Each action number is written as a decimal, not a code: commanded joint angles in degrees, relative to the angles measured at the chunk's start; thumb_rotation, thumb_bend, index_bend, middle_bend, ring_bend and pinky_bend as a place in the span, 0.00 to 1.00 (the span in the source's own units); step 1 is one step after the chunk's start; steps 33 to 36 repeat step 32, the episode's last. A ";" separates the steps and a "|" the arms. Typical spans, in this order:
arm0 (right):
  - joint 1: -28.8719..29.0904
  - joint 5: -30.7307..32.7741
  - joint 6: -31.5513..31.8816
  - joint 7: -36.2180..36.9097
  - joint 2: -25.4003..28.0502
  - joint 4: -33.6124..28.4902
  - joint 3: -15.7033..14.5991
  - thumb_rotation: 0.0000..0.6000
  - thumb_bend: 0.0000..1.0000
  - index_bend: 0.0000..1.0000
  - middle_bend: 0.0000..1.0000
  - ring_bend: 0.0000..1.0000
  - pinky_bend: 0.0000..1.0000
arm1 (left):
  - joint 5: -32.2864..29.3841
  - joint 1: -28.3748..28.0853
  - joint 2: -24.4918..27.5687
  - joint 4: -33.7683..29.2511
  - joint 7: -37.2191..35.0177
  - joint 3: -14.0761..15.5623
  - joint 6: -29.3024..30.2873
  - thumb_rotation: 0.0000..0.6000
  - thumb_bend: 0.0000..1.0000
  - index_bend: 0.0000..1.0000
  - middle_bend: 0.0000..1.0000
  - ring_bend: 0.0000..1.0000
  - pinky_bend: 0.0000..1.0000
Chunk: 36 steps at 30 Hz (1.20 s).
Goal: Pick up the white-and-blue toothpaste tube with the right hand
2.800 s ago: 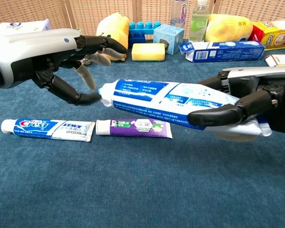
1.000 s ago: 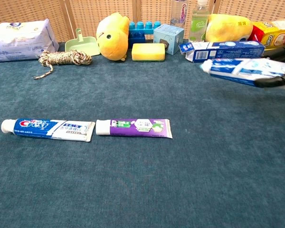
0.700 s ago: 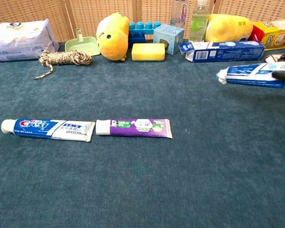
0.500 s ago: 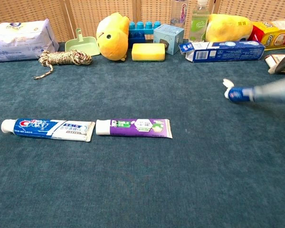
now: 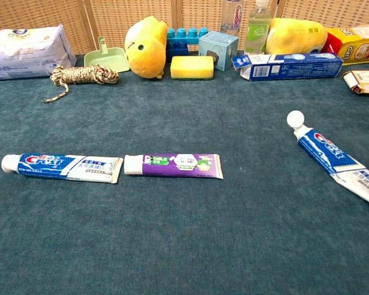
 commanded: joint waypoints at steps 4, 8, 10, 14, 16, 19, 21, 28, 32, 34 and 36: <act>-5.23 -6.48 11.15 -18.79 -3.40 -0.46 -2.77 1.00 0.45 0.36 0.26 0.10 0.17 | 2.74 4.35 -1.79 4.05 1.88 1.78 4.17 1.00 0.35 0.16 0.12 0.08 0.15; -7.22 -8.00 14.07 -27.19 -4.52 -0.34 -3.89 1.00 0.44 0.37 0.26 0.10 0.17 | 4.08 6.38 -2.78 7.01 1.82 2.52 5.78 1.00 0.35 0.16 0.12 0.08 0.15; -8.05 -8.47 15.05 -29.32 -4.86 -0.54 -4.29 1.00 0.44 0.37 0.26 0.10 0.17 | 4.47 7.29 -3.35 8.29 1.57 2.66 6.60 1.00 0.35 0.17 0.13 0.08 0.15; -9.30 -9.11 15.96 -30.09 -4.68 -0.79 -4.88 1.00 0.43 0.37 0.26 0.10 0.17 | 4.60 8.74 -4.03 9.52 0.20 2.85 7.32 1.00 0.35 0.18 0.14 0.08 0.15; -9.74 -9.24 16.17 -30.16 -4.44 -0.89 -5.02 1.00 0.42 0.38 0.26 0.10 0.17 | 4.71 9.04 -4.14 9.61 -0.04 2.89 7.15 1.00 0.35 0.19 0.14 0.08 0.15; -10.40 -9.67 16.62 -29.36 -4.14 -1.10 -5.30 1.00 0.42 0.38 0.26 0.10 0.17 | 5.43 9.33 -4.16 9.27 0.02 2.95 7.14 1.00 0.35 0.19 0.14 0.08 0.15; -10.79 -9.97 16.92 -28.71 -4.04 -0.99 -5.47 1.00 0.42 0.38 0.26 0.10 0.17 | 6.07 9.52 -4.15 8.98 0.28 2.88 7.44 1.00 0.35 0.19 0.14 0.08 0.15; -11.78 -10.23 16.98 -26.20 -3.99 -0.25 -5.69 1.00 0.42 0.38 0.26 0.10 0.17 | 7.53 10.02 -4.11 7.84 0.90 2.43 7.91 1.00 0.35 0.19 0.14 0.08 0.14; -11.99 -10.37 16.61 -25.66 -4.35 0.25 -5.63 1.00 0.42 0.38 0.26 0.10 0.17 | 7.90 9.98 -4.36 7.67 1.31 2.18 7.27 1.00 0.35 0.19 0.14 0.08 0.14; -11.99 -10.37 16.61 -25.66 -4.35 0.25 -5.63 1.00 0.42 0.38 0.26 0.10 0.17 | 7.90 9.98 -4.36 7.67 1.31 2.18 7.27 1.00 0.35 0.19 0.14 0.08 0.14; -11.99 -10.37 16.61 -25.66 -4.35 0.25 -5.63 1.00 0.42 0.38 0.26 0.10 0.17 | 7.90 9.98 -4.36 7.67 1.31 2.18 7.27 1.00 0.35 0.19 0.14 0.08 0.14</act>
